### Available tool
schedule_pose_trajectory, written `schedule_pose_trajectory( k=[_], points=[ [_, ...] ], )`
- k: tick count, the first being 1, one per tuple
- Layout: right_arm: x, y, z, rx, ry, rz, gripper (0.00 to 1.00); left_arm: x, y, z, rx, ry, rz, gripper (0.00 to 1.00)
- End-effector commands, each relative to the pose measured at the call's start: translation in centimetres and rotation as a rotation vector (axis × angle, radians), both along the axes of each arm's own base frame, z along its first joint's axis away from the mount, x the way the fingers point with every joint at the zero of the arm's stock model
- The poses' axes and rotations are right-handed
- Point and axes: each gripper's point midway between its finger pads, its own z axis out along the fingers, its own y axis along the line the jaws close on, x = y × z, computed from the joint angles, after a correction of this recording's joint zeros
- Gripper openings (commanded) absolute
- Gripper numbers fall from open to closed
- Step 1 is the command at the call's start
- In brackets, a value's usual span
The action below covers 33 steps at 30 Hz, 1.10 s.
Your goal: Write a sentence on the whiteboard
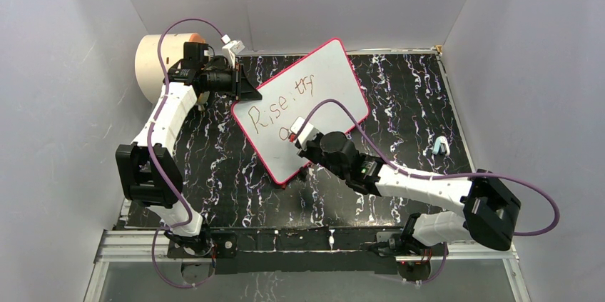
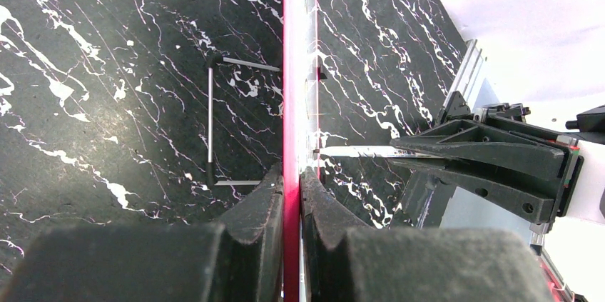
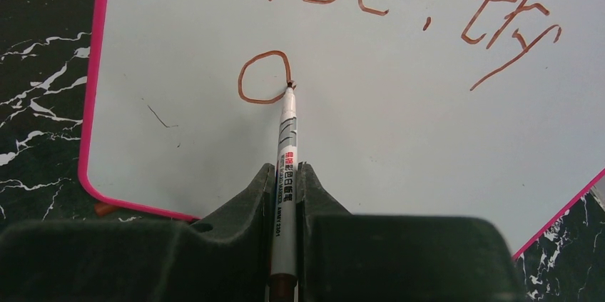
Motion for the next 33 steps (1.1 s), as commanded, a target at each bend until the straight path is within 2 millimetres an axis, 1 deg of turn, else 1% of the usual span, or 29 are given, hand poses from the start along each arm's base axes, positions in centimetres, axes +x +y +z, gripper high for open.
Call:
schedule_pose_trajectory(
  k=[1,8,14,17,26,28,33],
  points=[
    [-0.1,0.1,1.5,0.034,0.014,-0.001,0.0,-1.8,0.3,-2.8,0.066,0.089,-0.007,0.0],
    [-0.3,-0.6,1.0,0.017,0.026,-0.015,0.0,-1.7,0.3,-2.8,0.065,0.087,-0.005,0.0],
    [0.4,-1.3,1.1,0.014,0.006,-0.069,0.0,-1.7,0.4,-2.8,0.064,0.087,-0.004,0.0],
    [0.7,-1.4,1.7,0.026,-0.004,-0.09,0.0,-1.7,0.4,-2.8,0.064,0.087,-0.004,0.0],
    [0.2,-1.2,4.4,0.122,-0.018,-0.068,0.0,-1.8,0.3,-2.7,0.062,0.087,-0.005,0.0],
    [0.6,-1.4,4.7,0.13,-0.022,-0.081,0.0,-1.8,0.3,-2.8,0.062,0.088,-0.004,0.0],
    [1.3,-1.2,4.4,0.129,-0.02,-0.095,0.0,-1.7,0.3,-2.9,0.062,0.091,-0.004,0.0]
  ],
)
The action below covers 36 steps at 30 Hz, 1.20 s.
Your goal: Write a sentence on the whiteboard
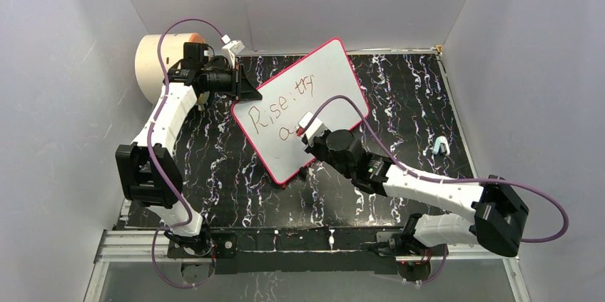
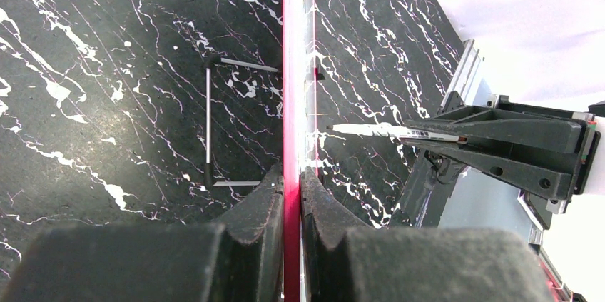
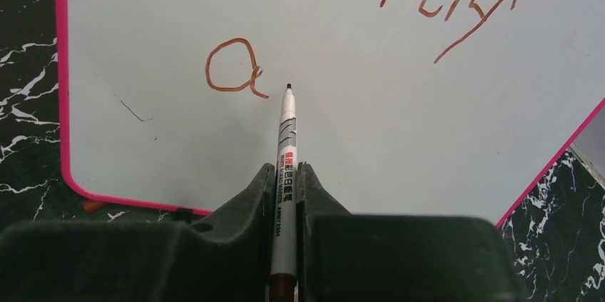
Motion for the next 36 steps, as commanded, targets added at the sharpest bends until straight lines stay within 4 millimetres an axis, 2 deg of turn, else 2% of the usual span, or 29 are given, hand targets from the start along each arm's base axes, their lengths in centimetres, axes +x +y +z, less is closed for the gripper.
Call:
schedule_pose_trajectory(
  k=[1,13,27,36],
  points=[
    [1.2,0.9,3.3,0.107,-0.043,-0.026,0.0,-1.7,0.4,-2.8,0.066,0.088,-0.002,0.0],
    [2.2,1.4,3.8,0.133,-0.058,-0.035,0.0,-1.7,0.4,-2.8,0.065,0.088,-0.002,0.0],
    [2.9,1.8,3.0,0.12,-0.048,-0.042,0.0,-1.7,0.3,-2.7,0.061,0.086,-0.005,0.0],
    [2.8,2.4,3.8,0.152,-0.06,-0.02,0.0,-1.7,0.3,-2.7,0.06,0.084,-0.004,0.0]
  ],
)
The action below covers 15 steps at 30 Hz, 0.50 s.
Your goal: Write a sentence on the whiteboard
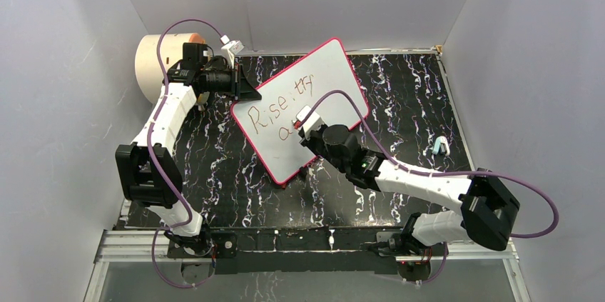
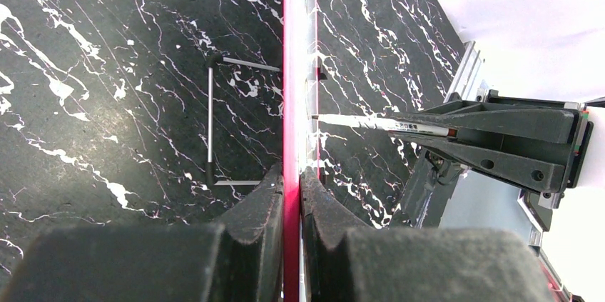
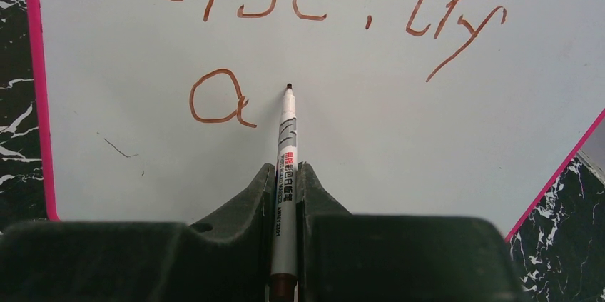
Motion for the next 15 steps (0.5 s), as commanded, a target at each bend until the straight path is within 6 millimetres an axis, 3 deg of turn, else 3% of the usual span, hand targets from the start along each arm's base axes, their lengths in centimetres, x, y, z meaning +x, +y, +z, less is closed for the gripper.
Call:
schedule_pose_trajectory(
  k=[1,15],
  points=[
    [0.7,1.7,4.0,0.114,-0.058,0.023,0.0,-1.8,0.1,-2.6,0.062,0.084,-0.01,0.0],
    [-1.0,1.9,2.8,0.074,0.0,0.107,0.0,-1.7,0.3,-2.6,0.063,0.086,-0.004,0.0]
  ],
)
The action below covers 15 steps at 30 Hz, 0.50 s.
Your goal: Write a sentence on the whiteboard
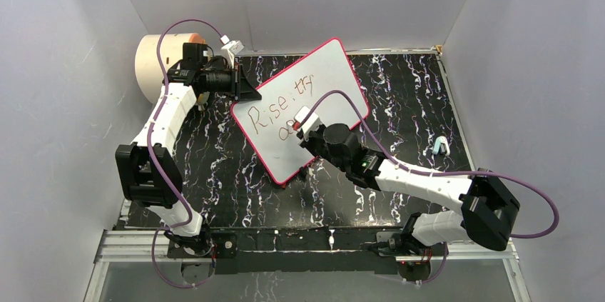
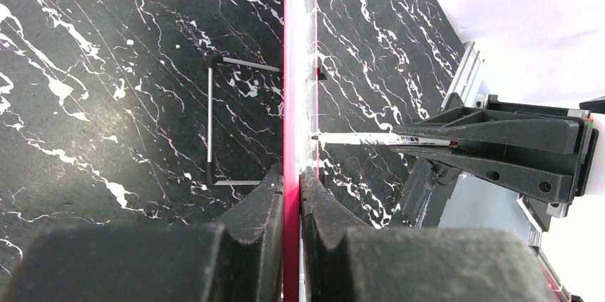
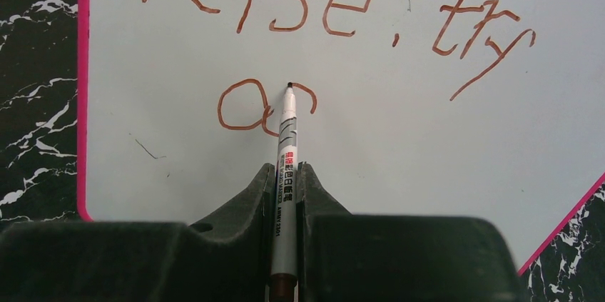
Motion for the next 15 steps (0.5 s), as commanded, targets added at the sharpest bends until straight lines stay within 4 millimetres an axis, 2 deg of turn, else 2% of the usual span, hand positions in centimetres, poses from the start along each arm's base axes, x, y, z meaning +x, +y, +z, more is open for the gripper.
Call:
schedule_pose_trajectory(
  k=[1,15],
  points=[
    [-0.2,0.4,2.2,0.042,-0.004,0.022,0.0,-1.7,0.3,-2.5,0.064,0.082,-0.004,0.0],
    [-0.5,-1.5,0.1,-0.028,0.031,-0.023,0.0,-1.6,0.3,-2.6,0.063,0.084,-0.003,0.0]
  ],
)
